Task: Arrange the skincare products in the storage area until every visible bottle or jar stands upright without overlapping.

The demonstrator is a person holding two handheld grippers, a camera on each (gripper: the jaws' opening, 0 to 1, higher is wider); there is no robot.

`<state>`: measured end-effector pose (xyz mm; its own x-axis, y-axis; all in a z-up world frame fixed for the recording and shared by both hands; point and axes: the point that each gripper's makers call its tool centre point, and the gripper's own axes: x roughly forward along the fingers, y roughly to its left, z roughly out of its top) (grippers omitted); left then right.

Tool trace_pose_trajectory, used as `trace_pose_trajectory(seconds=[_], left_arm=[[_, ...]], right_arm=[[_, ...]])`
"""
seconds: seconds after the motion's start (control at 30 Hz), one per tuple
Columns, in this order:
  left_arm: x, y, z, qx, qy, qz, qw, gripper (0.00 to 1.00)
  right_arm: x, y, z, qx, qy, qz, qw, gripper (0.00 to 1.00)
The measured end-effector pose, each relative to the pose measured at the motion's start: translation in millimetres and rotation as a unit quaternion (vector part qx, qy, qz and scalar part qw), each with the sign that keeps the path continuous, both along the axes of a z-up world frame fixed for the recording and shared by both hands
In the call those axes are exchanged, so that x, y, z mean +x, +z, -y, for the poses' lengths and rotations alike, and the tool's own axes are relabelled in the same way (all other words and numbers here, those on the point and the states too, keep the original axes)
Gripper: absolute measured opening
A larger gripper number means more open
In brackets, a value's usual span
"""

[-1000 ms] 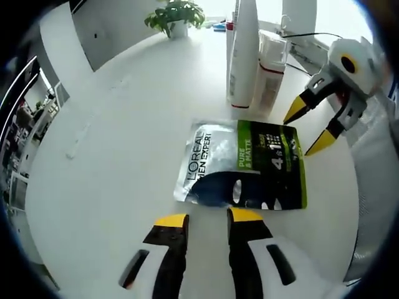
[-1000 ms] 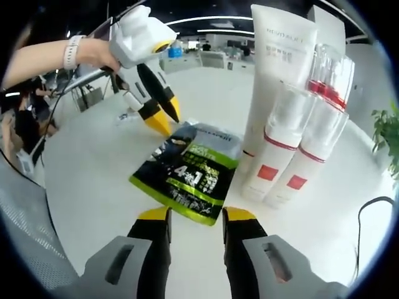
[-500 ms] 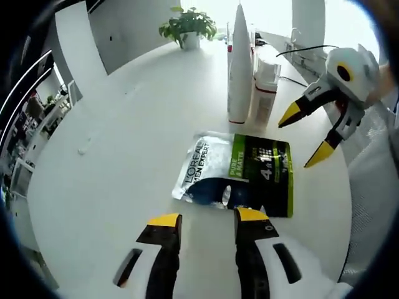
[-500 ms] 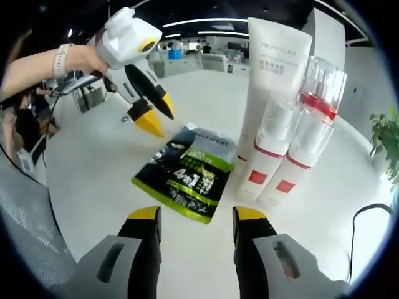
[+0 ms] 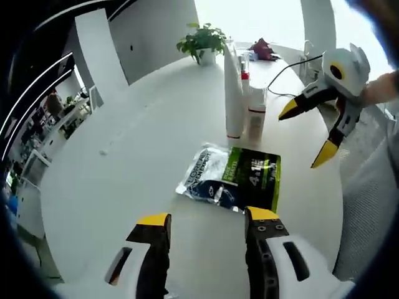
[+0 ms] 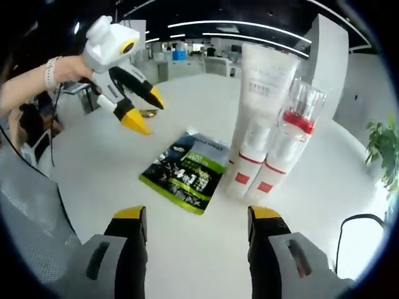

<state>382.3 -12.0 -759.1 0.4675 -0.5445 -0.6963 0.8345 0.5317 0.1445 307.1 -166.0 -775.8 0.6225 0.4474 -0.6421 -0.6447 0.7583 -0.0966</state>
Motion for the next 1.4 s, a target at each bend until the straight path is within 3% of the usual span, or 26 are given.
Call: trace_pose_trajectory(seconds=[0.23, 0.57, 0.7, 0.87, 1.03, 1.4], left_arm=[[-19.6, 21.3, 1, -0.034, 0.015, 0.017, 0.9992, 0.56], [-40.2, 58.3, 3, -0.071, 0.041, 0.054, 0.9952, 0.70], [-52.4, 67.6, 3, -0.080, 0.049, 0.062, 0.9937, 0.73], [-58.1, 74.8, -1, -0.085, 0.062, 0.074, 0.9917, 0.92], [-67.7, 87.0, -2, -0.102, 0.073, 0.082, 0.9887, 0.93], [-87.9, 106.6, 2, -0.126, 0.083, 0.101, 0.9834, 0.99]], right_arm=[[-1, 21.6, 10, -0.015, 0.008, 0.019, 0.9997, 0.76], [0, 52.9, 15, -0.010, 0.015, 0.053, 0.9985, 0.77], [-2, 62.4, 17, -0.015, 0.014, 0.068, 0.9975, 0.84], [-4, 77.3, 16, 0.005, 0.013, 0.081, 0.9966, 0.93], [-8, 91.2, 12, 0.025, 0.019, 0.093, 0.9951, 0.99], [-13, 110.5, 8, 0.040, 0.028, 0.116, 0.9920, 1.00]])
